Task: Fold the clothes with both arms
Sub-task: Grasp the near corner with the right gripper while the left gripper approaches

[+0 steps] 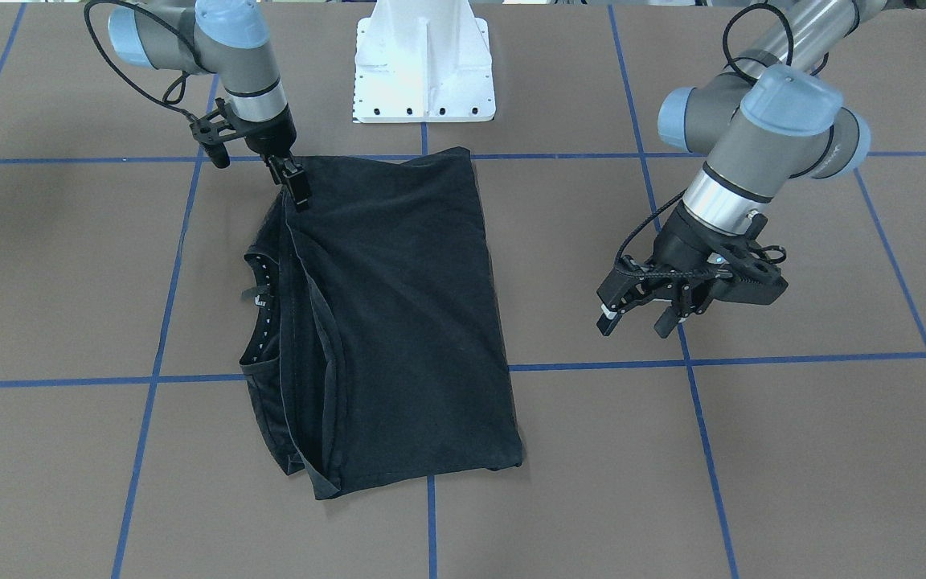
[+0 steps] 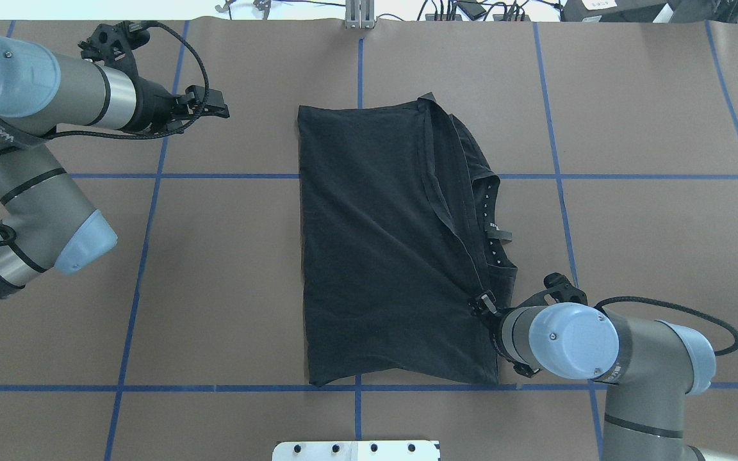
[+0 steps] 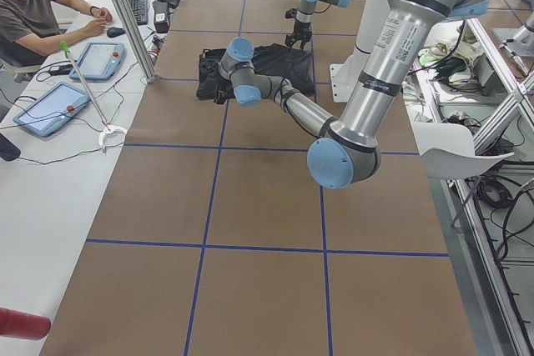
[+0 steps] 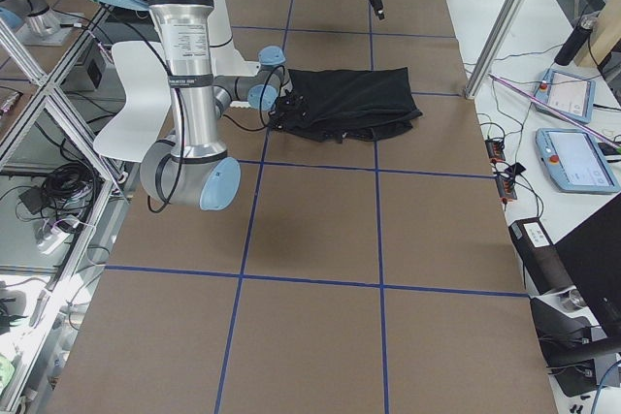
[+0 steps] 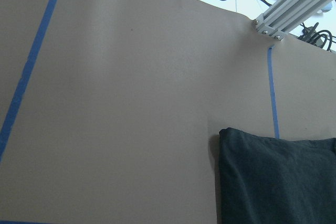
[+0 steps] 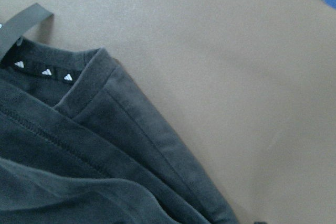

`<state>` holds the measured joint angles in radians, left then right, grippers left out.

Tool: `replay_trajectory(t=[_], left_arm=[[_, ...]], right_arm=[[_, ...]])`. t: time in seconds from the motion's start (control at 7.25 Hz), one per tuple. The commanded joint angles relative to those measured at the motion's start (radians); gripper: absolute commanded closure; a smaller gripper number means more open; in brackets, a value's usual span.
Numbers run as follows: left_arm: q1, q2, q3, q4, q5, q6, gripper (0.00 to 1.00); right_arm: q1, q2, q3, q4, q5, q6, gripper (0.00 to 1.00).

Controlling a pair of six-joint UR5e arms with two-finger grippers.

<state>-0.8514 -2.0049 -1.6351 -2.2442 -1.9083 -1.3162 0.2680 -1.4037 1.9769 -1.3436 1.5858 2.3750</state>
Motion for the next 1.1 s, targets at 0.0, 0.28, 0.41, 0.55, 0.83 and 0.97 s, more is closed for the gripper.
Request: replay_trajectory(t=[0.0, 0.28, 0.41, 0.55, 0.83, 0.97], left_arm=[[0.000, 0.000, -0.003, 0.000, 0.000, -0.002, 0.00], [0.000, 0.000, -0.003, 0.000, 0.000, -0.002, 0.00], [-0.002, 0.000, -0.003, 0.000, 0.000, -0.002, 0.00], [-0.002, 0.002, -0.005, 0.000, 0.000, -0.002, 0.00], [-0.002, 0.002, -0.005, 0.000, 0.000, -0.002, 0.00], [-0.002, 0.002, -0.005, 0.000, 0.000, -0.002, 0.00]], right_arm=[[-0.006, -0.008, -0.004, 0.000, -0.004, -0.002, 0.17], [-0.009, -0.008, -0.010, 0.000, -0.006, -0.002, 0.70], [-0.009, -0.006, -0.007, 0.000, -0.012, 0.000, 0.73], [-0.009, -0.003, 0.000, 0.000, -0.010, -0.002, 1.00], [-0.007, -0.008, 0.003, 0.001, -0.010, -0.010, 1.00], [-0.007, -0.005, 0.008, 0.001, -0.007, -0.010, 1.00]])
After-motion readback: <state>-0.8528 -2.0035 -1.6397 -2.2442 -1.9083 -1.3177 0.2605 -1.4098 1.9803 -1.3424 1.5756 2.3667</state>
